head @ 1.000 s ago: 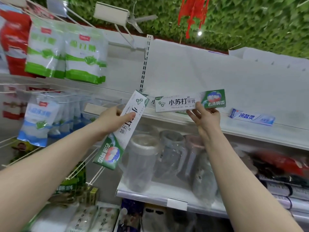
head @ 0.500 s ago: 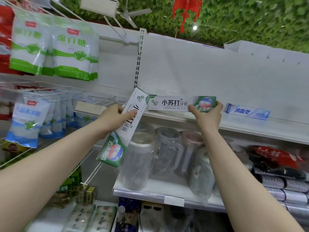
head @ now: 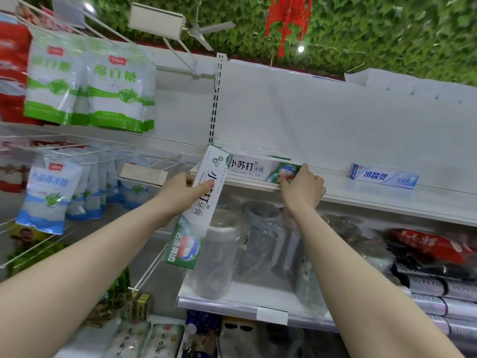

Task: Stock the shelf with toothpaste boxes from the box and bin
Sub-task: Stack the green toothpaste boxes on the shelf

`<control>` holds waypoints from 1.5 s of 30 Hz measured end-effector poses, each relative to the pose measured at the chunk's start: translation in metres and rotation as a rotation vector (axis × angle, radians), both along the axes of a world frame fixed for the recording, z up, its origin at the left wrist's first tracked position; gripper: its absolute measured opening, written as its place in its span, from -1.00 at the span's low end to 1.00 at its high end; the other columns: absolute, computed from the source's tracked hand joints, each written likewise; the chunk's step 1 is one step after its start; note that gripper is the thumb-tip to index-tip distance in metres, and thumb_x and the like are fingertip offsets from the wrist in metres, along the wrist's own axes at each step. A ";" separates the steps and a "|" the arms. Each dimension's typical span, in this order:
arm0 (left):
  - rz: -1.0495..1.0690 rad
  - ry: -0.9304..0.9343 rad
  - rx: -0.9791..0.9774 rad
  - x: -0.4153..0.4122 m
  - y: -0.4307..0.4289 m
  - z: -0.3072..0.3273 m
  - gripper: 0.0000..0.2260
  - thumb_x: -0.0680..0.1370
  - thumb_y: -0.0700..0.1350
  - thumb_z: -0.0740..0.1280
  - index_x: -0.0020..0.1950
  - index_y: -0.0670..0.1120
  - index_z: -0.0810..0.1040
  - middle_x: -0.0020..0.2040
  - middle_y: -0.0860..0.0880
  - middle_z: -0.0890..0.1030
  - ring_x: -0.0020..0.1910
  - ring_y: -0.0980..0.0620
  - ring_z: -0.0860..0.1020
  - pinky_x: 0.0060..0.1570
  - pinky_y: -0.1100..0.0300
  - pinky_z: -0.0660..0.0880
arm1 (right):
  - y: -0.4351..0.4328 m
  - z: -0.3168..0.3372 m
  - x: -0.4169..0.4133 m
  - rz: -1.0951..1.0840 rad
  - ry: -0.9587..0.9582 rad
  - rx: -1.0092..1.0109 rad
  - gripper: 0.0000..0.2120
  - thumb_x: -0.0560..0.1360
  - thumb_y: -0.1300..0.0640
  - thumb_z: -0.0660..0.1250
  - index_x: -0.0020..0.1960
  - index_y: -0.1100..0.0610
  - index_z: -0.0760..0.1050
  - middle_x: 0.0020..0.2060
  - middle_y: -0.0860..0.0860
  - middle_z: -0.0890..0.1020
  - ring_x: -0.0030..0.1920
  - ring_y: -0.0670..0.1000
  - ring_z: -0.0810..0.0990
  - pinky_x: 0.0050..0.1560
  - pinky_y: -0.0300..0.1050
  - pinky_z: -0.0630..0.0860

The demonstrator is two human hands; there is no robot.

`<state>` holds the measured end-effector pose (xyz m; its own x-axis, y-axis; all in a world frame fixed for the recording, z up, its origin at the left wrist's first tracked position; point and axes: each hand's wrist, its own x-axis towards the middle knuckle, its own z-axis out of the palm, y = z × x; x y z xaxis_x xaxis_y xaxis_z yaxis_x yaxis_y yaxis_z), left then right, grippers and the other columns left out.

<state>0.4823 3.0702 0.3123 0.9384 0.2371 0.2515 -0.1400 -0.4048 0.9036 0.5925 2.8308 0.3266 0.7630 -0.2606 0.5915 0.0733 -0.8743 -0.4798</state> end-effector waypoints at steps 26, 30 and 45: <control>-0.121 -0.115 -0.646 -0.002 -0.009 0.009 -0.92 0.53 -0.21 0.41 -0.02 -0.16 0.55 -0.01 -0.16 0.68 -0.15 -0.02 0.66 -0.04 0.04 0.61 | -0.003 -0.034 -0.119 0.866 0.633 0.582 -0.77 0.49 0.13 0.45 0.13 0.13 0.58 -0.06 0.09 0.70 -0.14 -0.02 0.62 -0.17 -0.17 0.53; -0.176 -0.111 -0.676 -0.001 -0.001 0.012 -0.71 0.52 -0.23 0.41 0.21 -0.25 0.49 0.08 -0.19 0.64 -0.08 -0.04 0.65 -0.10 0.10 0.64 | -0.027 -0.014 -0.124 0.807 0.451 0.818 -0.61 0.40 0.18 0.49 0.21 0.15 0.56 -0.01 0.12 0.70 -0.15 0.00 0.66 -0.19 -0.16 0.60; -0.122 -0.391 -0.222 0.052 -0.008 0.054 -0.86 0.58 -0.17 0.33 -0.01 0.10 0.55 0.00 0.08 0.65 0.07 0.04 0.61 0.21 0.09 0.48 | -0.039 0.065 -0.054 0.700 -0.168 0.731 -0.46 0.36 0.26 0.56 0.27 0.02 0.47 0.08 0.18 0.62 -0.06 0.03 0.67 -0.07 -0.19 0.62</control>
<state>0.5342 3.0626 0.3667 0.8073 0.2187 0.5481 -0.5224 -0.1673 0.8361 0.5388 2.7916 0.3915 0.8042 -0.1279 0.5804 0.5705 -0.1078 -0.8142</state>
